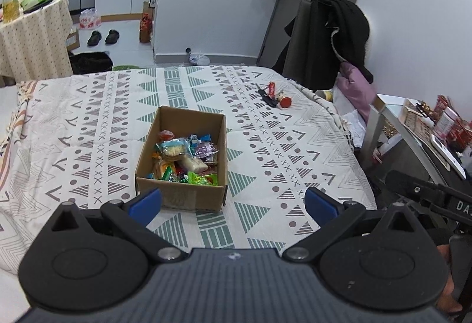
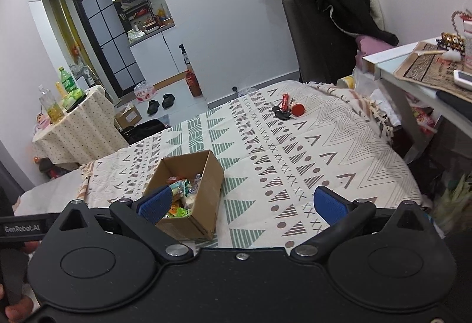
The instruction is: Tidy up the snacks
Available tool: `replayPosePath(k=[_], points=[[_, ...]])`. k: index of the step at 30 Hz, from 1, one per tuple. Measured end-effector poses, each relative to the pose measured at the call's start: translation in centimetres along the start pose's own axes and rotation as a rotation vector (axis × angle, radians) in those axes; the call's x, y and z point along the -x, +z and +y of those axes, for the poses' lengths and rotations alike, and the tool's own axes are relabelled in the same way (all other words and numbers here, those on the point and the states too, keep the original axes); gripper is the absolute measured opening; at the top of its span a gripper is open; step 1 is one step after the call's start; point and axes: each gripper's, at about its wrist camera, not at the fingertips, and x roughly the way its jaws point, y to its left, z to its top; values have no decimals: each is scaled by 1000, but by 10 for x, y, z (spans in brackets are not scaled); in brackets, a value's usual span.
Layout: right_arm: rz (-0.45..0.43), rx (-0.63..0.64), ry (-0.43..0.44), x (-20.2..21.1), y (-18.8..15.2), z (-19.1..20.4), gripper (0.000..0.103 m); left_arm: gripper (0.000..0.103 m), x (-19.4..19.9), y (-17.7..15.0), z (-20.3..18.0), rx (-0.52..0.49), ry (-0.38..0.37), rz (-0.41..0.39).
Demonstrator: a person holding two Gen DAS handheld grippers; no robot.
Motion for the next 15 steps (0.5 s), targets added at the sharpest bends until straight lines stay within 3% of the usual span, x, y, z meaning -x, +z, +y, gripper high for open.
replayPosePath(k=[15], points=[[-48, 48, 6, 33, -27, 4, 103, 102, 33, -29, 7, -66, 10, -53]])
